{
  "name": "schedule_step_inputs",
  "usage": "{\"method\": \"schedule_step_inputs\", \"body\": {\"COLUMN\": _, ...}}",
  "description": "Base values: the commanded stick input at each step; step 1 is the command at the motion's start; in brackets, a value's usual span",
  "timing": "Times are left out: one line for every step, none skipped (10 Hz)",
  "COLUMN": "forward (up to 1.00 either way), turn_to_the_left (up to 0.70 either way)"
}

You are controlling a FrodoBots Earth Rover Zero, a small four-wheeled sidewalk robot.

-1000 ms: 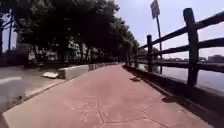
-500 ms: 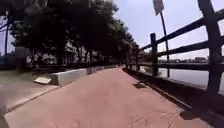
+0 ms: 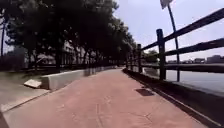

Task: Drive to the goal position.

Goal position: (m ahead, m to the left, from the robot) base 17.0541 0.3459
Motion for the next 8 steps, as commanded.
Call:
{"method": "schedule_step_inputs", "body": {"forward": 1.0, "turn_to_the_left": 0.01}}
{"method": "schedule_step_inputs", "body": {"forward": 1.0, "turn_to_the_left": 0.01}}
{"method": "schedule_step_inputs", "body": {"forward": 1.0, "turn_to_the_left": 0.01}}
{"method": "schedule_step_inputs", "body": {"forward": 1.0, "turn_to_the_left": 0.01}}
{"method": "schedule_step_inputs", "body": {"forward": 1.0, "turn_to_the_left": 0.01}}
{"method": "schedule_step_inputs", "body": {"forward": 1.0, "turn_to_the_left": 0.01}}
{"method": "schedule_step_inputs", "body": {"forward": 1.0, "turn_to_the_left": 0.01}}
{"method": "schedule_step_inputs", "body": {"forward": 1.0, "turn_to_the_left": 0.01}}
